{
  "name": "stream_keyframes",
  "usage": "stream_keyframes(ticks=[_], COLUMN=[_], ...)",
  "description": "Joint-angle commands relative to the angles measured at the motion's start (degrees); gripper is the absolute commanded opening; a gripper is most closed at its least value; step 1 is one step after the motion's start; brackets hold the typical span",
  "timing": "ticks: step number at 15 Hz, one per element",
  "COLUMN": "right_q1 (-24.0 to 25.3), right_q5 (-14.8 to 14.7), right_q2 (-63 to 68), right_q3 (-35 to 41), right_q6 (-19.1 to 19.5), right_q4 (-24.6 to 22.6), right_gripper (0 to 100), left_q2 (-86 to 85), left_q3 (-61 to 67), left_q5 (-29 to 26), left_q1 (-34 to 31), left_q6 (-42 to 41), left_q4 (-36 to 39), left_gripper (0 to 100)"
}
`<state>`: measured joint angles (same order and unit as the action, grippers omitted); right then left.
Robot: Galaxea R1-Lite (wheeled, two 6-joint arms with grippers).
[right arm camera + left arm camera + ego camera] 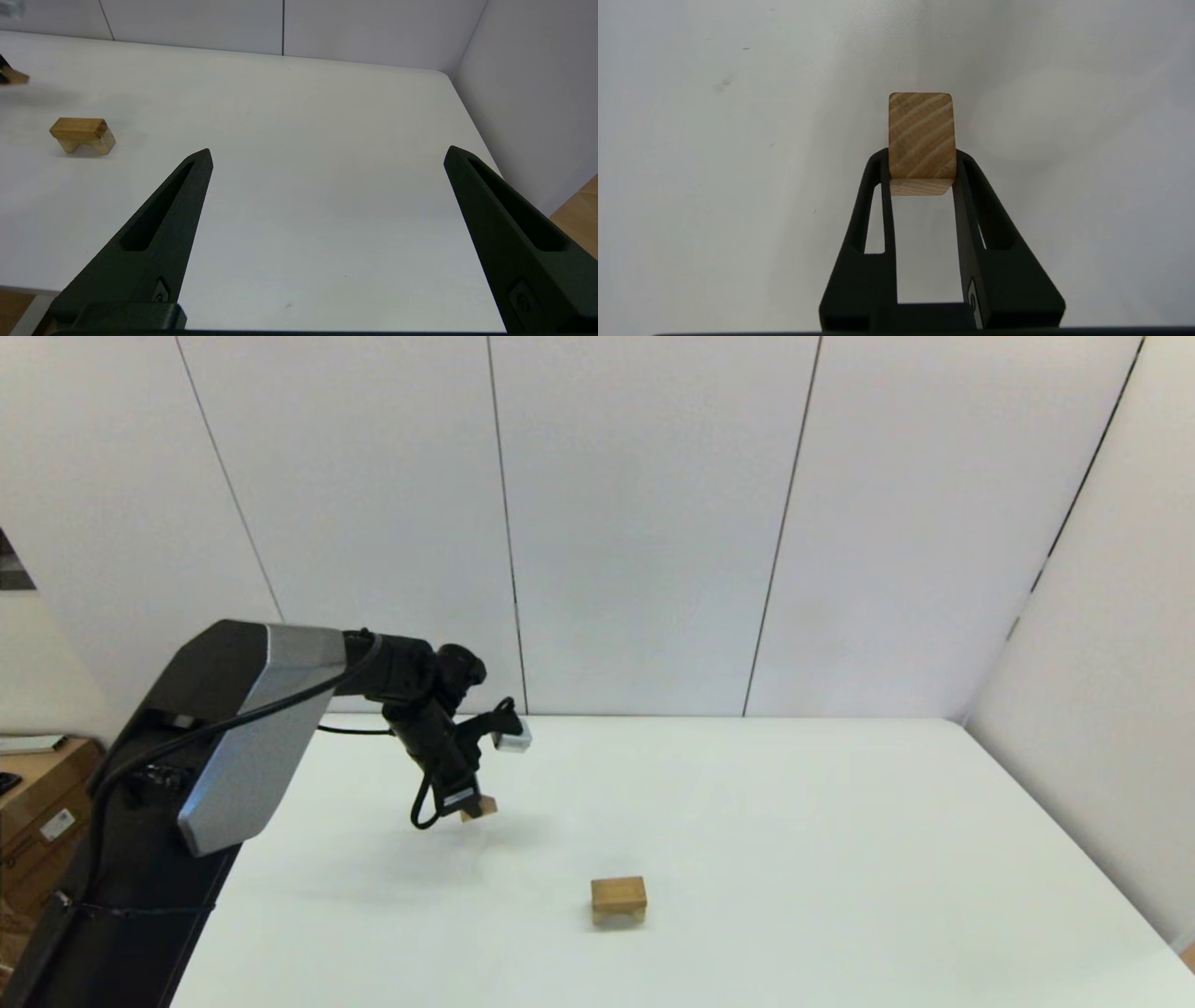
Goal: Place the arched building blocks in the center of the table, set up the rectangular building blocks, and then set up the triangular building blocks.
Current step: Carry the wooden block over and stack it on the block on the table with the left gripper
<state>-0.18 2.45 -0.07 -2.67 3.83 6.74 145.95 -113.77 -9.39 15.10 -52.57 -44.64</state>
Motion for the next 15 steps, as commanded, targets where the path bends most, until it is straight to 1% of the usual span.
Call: stream_keyframes(ticks=[1,4,6,9,10,13,15], right_q1=[0.01,0.01,0.01,0.01,0.01,0.01,0.01], right_q5=[0.01,0.01,0.01,0.01,0.01,0.01,0.01], right_q2=[-0.01,-0.01,-0.01,-0.01,-0.01,-0.01,-0.01], right_q3=[0.03,0.03,0.03,-0.05,-0.05,-0.05,-0.05], right_q6=[0.04,0.04,0.04,0.04,0.04,0.04,0.04], right_q4=[0.03,0.03,0.03,0.03,0.03,0.03,0.03], right_gripper=[100,100,100,100,100,100,100], left_q2=[-10.68,-17.27,-18.94,-18.42,-17.54,-13.93,-10.95], left_q3=[0.04,0.13,0.75,0.92,0.92,0.84,0.84], left_q5=[-0.37,-0.90,-0.72,-0.63,-0.54,1.21,1.56], left_q1=[2.30,6.25,10.74,17.15,18.73,21.90,23.57], left_q6=[-0.34,0.27,2.47,5.72,5.54,5.98,8.27], left_q4=[-7.21,-13.54,-16.00,-16.09,-16.09,-14.16,-11.17], left_gripper=[0,0,0,0,0,0,0])
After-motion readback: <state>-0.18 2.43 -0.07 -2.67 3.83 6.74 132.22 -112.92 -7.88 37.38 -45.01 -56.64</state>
